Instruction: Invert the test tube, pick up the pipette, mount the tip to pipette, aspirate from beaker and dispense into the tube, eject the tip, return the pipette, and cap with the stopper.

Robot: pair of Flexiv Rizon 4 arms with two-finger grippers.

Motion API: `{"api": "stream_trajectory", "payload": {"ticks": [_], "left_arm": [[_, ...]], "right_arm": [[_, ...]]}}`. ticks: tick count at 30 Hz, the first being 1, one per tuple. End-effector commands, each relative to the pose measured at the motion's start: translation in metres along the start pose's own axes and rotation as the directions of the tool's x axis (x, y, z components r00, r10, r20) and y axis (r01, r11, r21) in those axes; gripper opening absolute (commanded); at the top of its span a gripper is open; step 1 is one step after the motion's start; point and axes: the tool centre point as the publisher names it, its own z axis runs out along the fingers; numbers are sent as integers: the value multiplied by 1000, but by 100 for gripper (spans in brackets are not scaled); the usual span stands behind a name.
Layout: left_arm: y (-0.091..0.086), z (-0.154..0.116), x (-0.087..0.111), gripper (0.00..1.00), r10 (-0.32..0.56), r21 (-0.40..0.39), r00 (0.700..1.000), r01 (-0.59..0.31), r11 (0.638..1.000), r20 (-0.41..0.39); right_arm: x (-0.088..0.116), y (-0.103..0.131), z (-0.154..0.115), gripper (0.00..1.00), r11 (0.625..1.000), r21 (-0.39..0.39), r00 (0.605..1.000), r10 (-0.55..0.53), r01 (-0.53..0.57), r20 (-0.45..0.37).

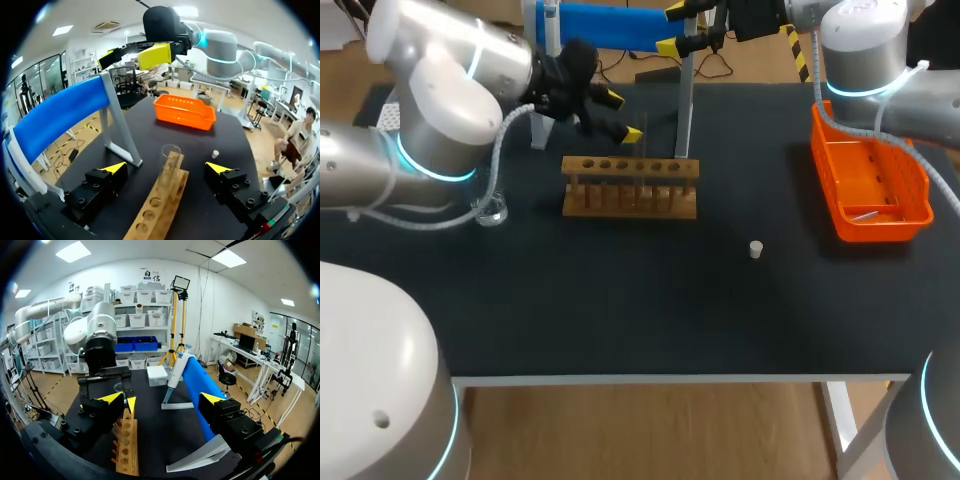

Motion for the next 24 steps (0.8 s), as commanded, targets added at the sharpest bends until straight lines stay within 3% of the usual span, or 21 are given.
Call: {"api": "stream_trajectory", "payload": {"ticks": [1, 11, 24], "left_arm": [[4, 9, 11, 100, -8, 7, 999, 8, 1000, 54], [8, 21, 14, 100, -15, -13, 994, 17, 1000, 108], [14, 31, 1, 100, 48, -45, 998, -46, 998, 45]], "right_arm": [[-1, 1, -1, 100, 1000, 4, 1000, 1, -1, -4], [-1, 1, -1, 100, 1000, 4, 1000, 1, -1, -4], [-1, 1, -1, 100, 1000, 4, 1000, 1, -1, -4]]}}
